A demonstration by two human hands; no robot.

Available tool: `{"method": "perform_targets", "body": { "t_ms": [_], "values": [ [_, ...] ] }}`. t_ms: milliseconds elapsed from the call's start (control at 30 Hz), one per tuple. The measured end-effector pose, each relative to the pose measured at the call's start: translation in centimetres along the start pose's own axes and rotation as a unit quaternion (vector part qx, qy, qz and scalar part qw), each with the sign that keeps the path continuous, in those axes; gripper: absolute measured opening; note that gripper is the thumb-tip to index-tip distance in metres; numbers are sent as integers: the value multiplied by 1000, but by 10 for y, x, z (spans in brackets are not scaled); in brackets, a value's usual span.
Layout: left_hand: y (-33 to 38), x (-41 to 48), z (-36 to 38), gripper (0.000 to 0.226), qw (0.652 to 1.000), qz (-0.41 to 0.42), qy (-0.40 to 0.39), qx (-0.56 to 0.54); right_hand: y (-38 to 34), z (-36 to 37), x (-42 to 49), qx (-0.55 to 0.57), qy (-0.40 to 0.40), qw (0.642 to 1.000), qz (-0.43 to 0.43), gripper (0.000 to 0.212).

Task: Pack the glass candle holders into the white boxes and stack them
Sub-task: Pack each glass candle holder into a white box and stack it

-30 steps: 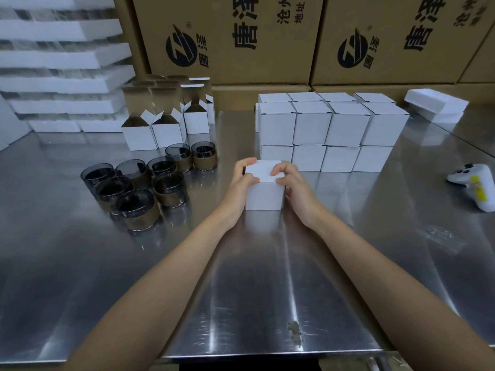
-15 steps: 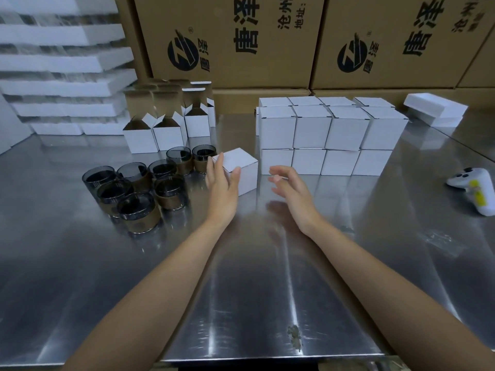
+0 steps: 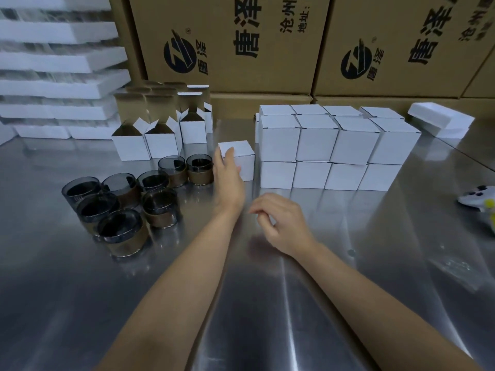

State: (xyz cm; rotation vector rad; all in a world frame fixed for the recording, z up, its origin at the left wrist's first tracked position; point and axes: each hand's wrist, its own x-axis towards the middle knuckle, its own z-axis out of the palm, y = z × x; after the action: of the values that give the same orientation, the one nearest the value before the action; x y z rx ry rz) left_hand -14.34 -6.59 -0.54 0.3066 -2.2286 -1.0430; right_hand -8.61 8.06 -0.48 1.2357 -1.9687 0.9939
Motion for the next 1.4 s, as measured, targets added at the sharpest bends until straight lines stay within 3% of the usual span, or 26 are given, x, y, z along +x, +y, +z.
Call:
{"method": "perform_targets", "body": {
  "t_ms": [133,333,433,600,700,833,933,1000,1267,1400],
  "values": [
    [-6,27,15,49,999,-29,-4,-32,6,5,6,-16,-19,1000,-2,24],
    [-20,58,34,63,999,-17,-44,22,26,16,19,-97,-33,978,182,21],
    [-24,69,41,74,996,27,-83,26,29,19,20,-109,-57,974,190,26],
    [-21,71,38,85,992,18,-121,6,30,16,21,-115,-82,973,185,24],
    [-9,61,28,86,996,50,-76,-11,32,18,22,-117,-99,964,215,22],
    [15,53,-6,56,997,76,17,-16,46,27,27,-160,-165,927,295,19],
    [26,57,-41,39,996,25,83,-1,50,38,33,-204,-186,903,331,25],
    [28,63,-60,35,996,-21,87,29,48,44,38,-246,-197,886,340,28],
    [0,102,-87,41,960,-146,-24,238,46,48,39,-280,-182,876,348,28],
    [-19,121,-85,42,952,-161,-50,256,49,49,38,-281,-178,880,339,27]
  ]
}}
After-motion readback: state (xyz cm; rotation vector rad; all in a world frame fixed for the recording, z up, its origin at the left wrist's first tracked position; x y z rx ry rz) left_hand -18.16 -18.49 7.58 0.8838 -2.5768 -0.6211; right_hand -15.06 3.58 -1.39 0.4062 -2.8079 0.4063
